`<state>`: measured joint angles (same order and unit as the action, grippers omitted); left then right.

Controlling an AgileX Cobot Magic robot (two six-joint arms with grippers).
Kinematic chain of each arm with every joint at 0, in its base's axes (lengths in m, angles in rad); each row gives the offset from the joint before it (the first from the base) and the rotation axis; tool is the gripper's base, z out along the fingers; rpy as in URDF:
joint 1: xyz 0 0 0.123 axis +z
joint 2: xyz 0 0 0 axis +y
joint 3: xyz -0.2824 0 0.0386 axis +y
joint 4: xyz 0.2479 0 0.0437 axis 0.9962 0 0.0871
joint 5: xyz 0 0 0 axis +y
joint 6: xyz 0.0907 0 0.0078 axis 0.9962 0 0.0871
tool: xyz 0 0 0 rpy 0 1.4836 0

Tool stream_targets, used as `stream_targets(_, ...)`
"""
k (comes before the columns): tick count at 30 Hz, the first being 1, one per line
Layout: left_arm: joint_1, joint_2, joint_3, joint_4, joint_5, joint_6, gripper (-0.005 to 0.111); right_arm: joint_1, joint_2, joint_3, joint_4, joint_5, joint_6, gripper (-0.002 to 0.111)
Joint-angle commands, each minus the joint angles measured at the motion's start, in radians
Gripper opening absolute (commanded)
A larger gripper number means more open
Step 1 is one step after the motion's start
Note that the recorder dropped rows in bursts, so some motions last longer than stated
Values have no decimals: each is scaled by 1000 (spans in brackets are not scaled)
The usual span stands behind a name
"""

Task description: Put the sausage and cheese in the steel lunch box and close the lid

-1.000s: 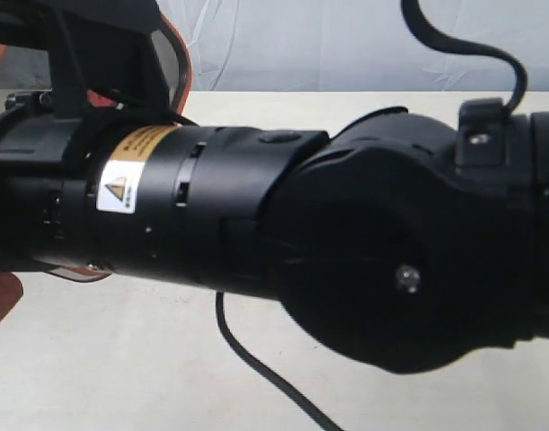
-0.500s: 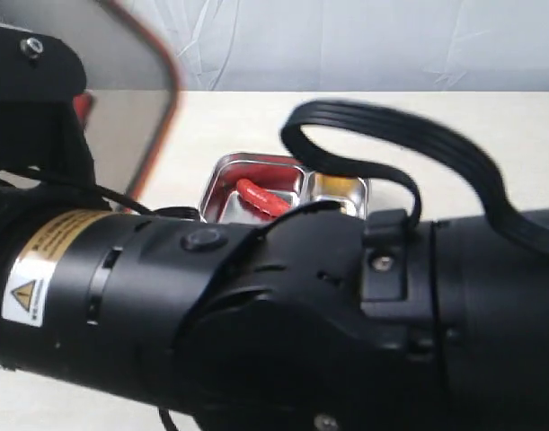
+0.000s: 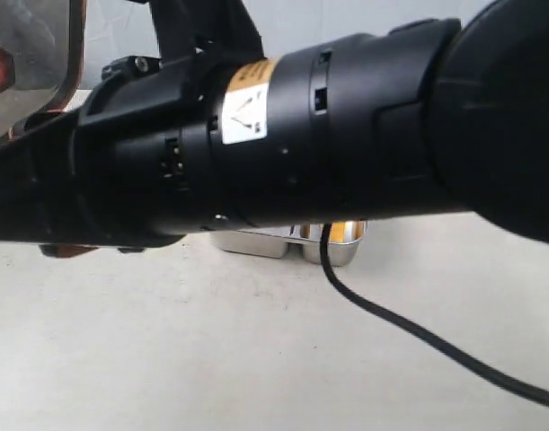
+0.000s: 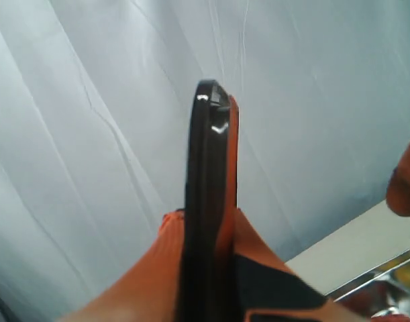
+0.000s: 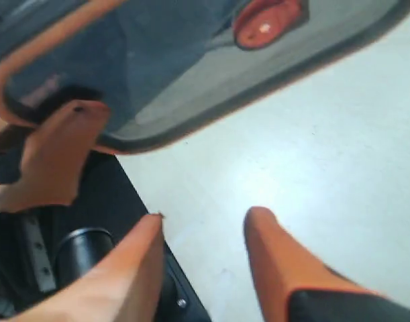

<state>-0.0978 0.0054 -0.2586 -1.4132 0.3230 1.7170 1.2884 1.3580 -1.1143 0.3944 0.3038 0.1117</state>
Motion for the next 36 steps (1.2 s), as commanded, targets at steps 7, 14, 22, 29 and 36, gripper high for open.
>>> stream_targets(7, -88, -5, -117, 599, 152, -14, 0, -287, -7, 1, -11, 266, -10, 59)
stream_targets(14, -178, -2, -166, 917, 241, -16, 0, -552, 56, 1, 587, 499, -432, 41)
stream_targets(22, -244, 30, -166, 958, 268, -16, 0, -682, 247, 1, 1008, 814, -689, 31)
stream_targets(29, -244, 30, -166, 922, 281, -12, 0, -668, 334, 1, 1146, 758, -697, 33)
stream_targets(36, -244, 30, -166, 913, 285, -9, 0, -659, 383, 1, 1238, 740, -698, 33)
